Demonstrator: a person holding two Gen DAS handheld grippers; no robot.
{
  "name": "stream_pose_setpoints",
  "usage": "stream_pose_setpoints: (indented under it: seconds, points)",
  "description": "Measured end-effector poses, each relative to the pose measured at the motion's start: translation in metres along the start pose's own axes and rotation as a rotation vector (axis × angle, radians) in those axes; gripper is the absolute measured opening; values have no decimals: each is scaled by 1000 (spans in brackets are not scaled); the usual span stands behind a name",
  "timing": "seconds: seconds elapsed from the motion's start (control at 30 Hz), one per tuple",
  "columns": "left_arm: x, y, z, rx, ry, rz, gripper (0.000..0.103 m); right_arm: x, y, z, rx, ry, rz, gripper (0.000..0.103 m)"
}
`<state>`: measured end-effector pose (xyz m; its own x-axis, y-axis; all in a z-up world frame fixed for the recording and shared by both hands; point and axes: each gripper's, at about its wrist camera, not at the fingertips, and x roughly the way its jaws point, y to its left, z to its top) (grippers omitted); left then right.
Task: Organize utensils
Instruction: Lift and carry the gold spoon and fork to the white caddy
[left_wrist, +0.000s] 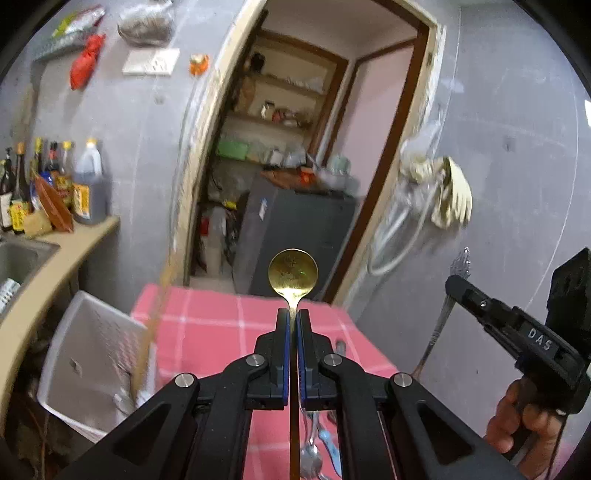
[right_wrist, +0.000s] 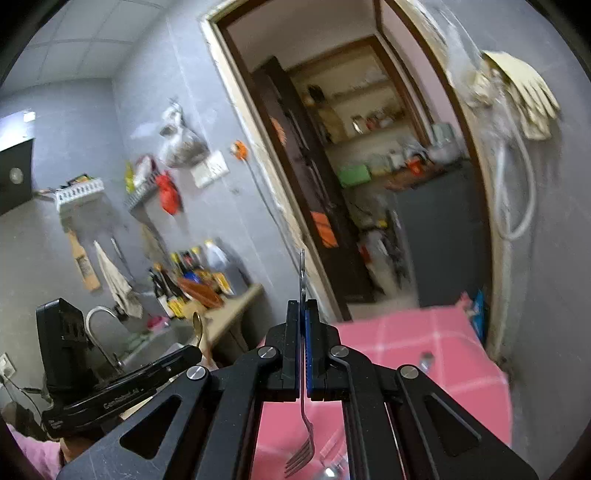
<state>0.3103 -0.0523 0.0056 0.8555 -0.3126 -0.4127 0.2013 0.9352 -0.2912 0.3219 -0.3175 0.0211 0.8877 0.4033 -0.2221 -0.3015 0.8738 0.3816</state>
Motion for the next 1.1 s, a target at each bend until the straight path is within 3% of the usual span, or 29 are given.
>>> stream_pose_setpoints:
  seconds: [0.23, 0.4, 0.57, 0.73, 1.1]
  points:
    - [-41, 31, 44, -26, -131, 36, 4, 29, 58, 20, -31, -93, 130, 2]
    - [-54, 71, 60, -100, -191, 65, 4, 60, 100, 16, -50, -104, 221, 2]
    - [-50, 105, 54, -149, -238, 74, 4, 88, 133, -3, -87, -81, 291, 2]
    - [-34, 131, 41, -209, -263, 79, 4, 116, 147, -26, -142, -59, 289, 2]
    - [-17, 144, 14, -170, -254, 143, 4, 155, 152, -50, -201, -42, 282, 2]
